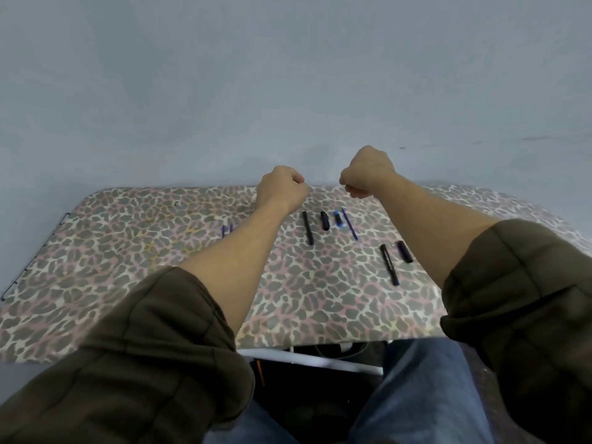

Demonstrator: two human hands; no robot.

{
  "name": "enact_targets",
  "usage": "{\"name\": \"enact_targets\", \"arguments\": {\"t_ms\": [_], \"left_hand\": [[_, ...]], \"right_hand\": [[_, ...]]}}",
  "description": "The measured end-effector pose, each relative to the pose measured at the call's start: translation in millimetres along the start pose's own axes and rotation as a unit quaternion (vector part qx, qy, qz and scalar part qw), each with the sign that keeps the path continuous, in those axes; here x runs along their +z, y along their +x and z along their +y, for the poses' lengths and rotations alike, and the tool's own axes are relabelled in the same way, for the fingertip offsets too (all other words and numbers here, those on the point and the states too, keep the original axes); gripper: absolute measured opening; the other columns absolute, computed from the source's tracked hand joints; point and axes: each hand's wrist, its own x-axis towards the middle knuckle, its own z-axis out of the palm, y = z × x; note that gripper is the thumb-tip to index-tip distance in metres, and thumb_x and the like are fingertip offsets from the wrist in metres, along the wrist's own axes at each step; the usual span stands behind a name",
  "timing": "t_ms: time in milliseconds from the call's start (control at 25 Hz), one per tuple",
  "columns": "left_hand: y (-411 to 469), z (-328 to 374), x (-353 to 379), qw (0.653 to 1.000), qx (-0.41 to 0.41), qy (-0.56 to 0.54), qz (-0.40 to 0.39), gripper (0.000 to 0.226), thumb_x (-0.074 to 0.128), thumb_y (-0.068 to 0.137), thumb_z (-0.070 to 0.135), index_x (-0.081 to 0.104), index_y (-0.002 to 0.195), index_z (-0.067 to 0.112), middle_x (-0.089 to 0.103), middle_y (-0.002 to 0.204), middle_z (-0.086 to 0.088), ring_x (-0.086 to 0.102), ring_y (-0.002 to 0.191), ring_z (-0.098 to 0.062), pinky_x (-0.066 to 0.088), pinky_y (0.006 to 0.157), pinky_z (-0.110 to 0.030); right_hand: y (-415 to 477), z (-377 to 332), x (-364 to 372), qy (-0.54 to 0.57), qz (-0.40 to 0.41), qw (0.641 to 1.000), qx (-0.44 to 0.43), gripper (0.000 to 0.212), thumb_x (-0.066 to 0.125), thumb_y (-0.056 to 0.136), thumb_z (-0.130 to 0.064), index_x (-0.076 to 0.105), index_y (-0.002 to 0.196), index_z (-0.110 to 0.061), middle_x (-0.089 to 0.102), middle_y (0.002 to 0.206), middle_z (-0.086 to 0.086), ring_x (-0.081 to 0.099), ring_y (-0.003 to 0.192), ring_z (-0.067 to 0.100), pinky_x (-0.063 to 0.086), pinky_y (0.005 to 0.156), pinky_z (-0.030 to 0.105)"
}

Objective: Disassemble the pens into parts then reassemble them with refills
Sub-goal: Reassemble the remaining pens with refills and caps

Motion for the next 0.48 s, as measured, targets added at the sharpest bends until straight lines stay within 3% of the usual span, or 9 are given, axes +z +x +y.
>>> {"name": "enact_targets", "arguments": {"t_ms": [160,240,400,480], "left_hand": [[-16,21,18,0.999,0.019,0.034,-0.027,0.024,0.058,0.089,0.009,0.078,0.101,0.014,0.077,0.094,-0.003,0.074,0.086,-0.023,0.058,0.071,-0.033],[-25,32,28,0.998,0.026,0.047,-0.044,0.019,0.058,0.087,0.006,0.076,0.089,0.011,0.076,0.084,-0.005,0.074,0.085,-0.027,0.06,0.074,-0.039],[-41,46,43,0.995,0.042,0.063,-0.065,0.02,0.056,0.086,0.006,0.075,0.086,0.013,0.073,0.073,-0.005,0.075,0.076,-0.026,0.061,0.071,-0.038],[-45,49,46,0.994,0.051,0.072,-0.07,0.019,0.055,0.084,0.005,0.069,0.082,0.019,0.073,0.069,-0.004,0.071,0.07,-0.025,0.057,0.065,-0.035]], "right_hand": [[-12,45,-17,-0.056,-0.028,0.998,0.026,0.018,0.071,0.09,-0.009,0.069,0.073,-0.003,0.077,0.069,0.012,0.078,0.065,0.028,0.067,0.074,0.044],[-21,64,-20,-0.1,-0.071,0.992,0.038,0.02,0.075,0.09,-0.013,0.071,0.072,-0.003,0.079,0.071,0.011,0.08,0.072,0.026,0.067,0.079,0.044],[-35,84,-12,-0.166,-0.132,0.976,0.051,0.016,0.076,0.09,-0.015,0.073,0.077,-0.006,0.078,0.064,0.004,0.077,0.061,0.016,0.065,0.084,0.038],[-40,89,-5,-0.184,-0.149,0.97,0.055,0.012,0.076,0.089,-0.015,0.075,0.084,-0.005,0.079,0.067,0.004,0.08,0.07,0.017,0.065,0.084,0.038]]}}
